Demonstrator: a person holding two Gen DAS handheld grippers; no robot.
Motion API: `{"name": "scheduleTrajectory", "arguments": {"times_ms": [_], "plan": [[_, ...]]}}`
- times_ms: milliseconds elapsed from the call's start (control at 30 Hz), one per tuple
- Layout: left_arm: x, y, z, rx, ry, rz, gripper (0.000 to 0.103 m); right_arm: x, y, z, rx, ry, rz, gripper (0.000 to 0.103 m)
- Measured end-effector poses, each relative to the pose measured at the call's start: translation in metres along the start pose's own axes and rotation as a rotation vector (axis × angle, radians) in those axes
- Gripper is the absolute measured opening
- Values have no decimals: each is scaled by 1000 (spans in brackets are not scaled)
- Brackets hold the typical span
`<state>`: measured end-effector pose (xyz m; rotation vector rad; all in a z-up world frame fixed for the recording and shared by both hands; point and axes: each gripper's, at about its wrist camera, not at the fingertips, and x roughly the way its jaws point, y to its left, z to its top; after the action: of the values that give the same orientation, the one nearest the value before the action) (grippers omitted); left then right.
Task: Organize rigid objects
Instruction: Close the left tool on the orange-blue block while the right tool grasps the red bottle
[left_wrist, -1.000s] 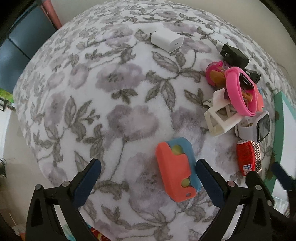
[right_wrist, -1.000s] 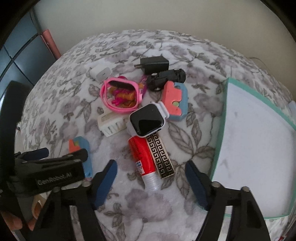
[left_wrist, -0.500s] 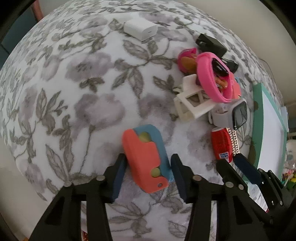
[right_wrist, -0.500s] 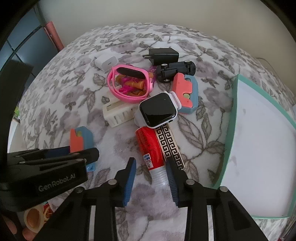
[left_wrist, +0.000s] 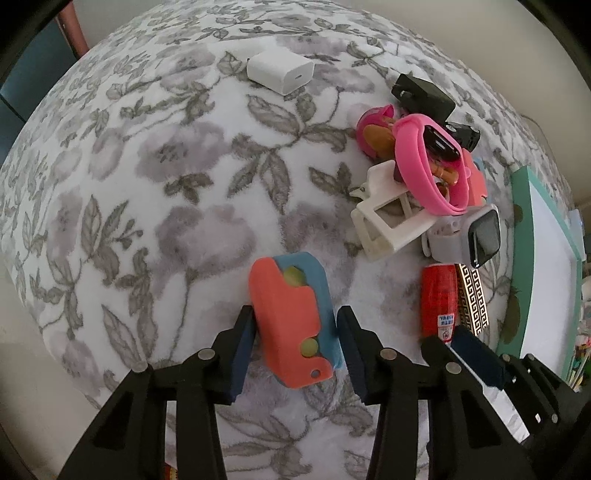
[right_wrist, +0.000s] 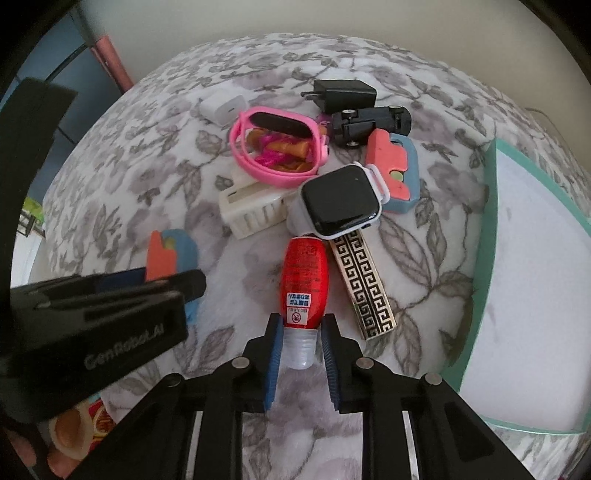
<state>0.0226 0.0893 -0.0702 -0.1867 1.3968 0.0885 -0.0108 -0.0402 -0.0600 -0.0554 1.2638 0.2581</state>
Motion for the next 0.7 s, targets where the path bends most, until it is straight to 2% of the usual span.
{"name": "scheduleTrajectory", "arguments": {"times_ms": [233, 433, 700], "plan": [[8, -6, 2, 18, 6, 15, 47, 13, 4, 12, 5, 1, -13, 25], [9, -11, 2, 22, -1, 23, 47, 21, 13, 17, -23, -14, -60, 27], [6, -6, -4, 31, -7, 26, 47, 26, 25, 13, -25, -25, -80, 26]]}}
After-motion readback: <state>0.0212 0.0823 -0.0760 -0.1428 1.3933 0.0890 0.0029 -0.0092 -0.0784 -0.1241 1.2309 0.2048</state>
